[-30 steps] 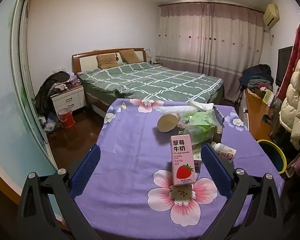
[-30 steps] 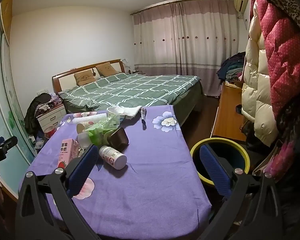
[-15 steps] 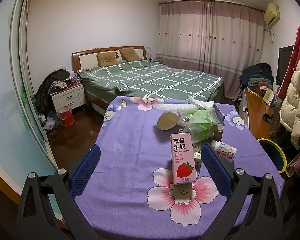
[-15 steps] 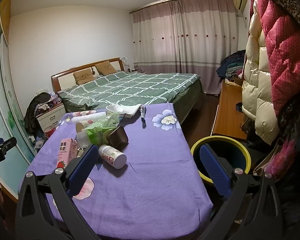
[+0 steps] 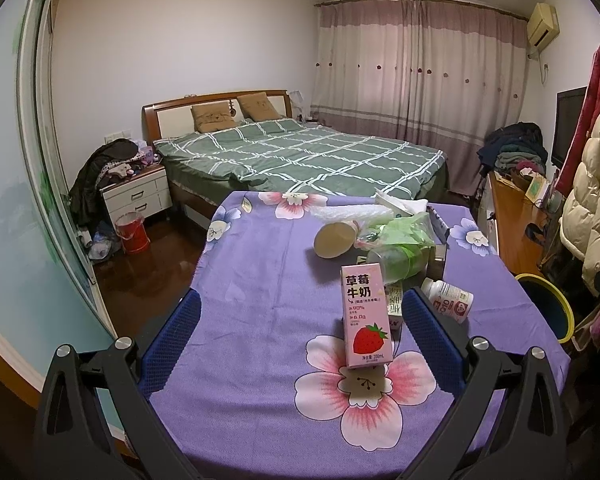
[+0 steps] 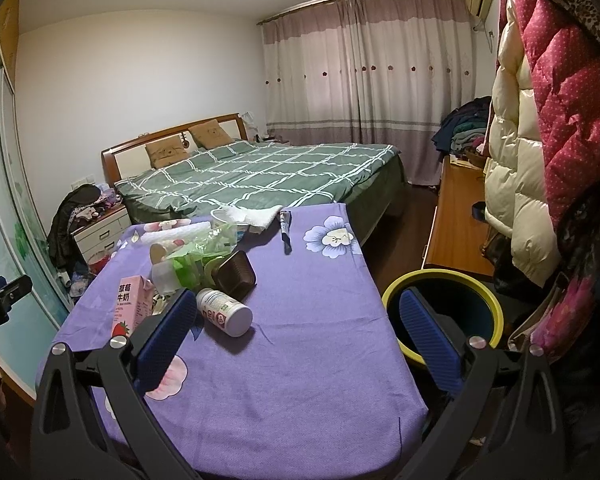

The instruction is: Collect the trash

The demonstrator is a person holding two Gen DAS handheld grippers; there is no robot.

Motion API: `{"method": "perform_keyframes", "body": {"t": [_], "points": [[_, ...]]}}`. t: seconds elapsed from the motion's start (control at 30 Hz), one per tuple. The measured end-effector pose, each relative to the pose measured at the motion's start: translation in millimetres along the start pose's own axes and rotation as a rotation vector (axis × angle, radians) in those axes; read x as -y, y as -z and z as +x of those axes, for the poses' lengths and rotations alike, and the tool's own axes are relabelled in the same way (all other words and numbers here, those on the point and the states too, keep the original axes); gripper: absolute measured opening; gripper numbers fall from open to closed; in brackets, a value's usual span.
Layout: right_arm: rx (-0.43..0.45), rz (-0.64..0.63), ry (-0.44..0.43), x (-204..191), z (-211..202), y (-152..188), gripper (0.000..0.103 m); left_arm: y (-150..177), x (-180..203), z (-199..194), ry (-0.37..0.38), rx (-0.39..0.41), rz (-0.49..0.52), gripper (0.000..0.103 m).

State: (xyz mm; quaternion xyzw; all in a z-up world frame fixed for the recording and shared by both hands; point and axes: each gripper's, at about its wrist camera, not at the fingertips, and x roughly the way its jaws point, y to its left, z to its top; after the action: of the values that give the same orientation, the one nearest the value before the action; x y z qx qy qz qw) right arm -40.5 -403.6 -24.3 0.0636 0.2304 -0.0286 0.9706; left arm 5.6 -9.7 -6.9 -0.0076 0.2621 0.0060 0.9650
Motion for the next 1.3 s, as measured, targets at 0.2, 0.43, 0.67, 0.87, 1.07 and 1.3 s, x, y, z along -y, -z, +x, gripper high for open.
{"method": "perform_keyframes", "body": {"t": [0.2, 0.43, 0.67, 0.87, 1.07, 1.3], "points": [[0.001, 0.000, 0.001, -0.2, 0.2, 0.5, 0.097, 1.2, -0.1, -0.5, 0.007, -0.004, 0.001, 0.099], [-0.002, 0.005, 0.004, 1.0, 2.1, -0.1, 0.097, 2.9, 0.3, -1.3, 0.007, -0.007, 0.004, 0.099], [-0.009, 0.006, 0.003, 2.6, 3.9, 0.1, 0.097, 5.0, 1.8, 2.7, 0.006, -0.018, 0.008, 0.099], [-0.010, 0.006, 0.004, 2.9, 4.4, 0.1, 0.097, 5.5, 2.1, 5.2, 0.006, -0.026, 0.013, 0.099], [-0.010, 0.007, 0.003, 3.0, 4.5, 0.0, 0.097, 4.9, 2.7, 4.9, 0.006, -0.027, 0.014, 0.099], [-0.011, 0.006, 0.003, 3.4, 4.5, 0.2, 0.097, 5.0, 3.5, 5.9, 0.007, -0.029, 0.019, 0.099]]}}
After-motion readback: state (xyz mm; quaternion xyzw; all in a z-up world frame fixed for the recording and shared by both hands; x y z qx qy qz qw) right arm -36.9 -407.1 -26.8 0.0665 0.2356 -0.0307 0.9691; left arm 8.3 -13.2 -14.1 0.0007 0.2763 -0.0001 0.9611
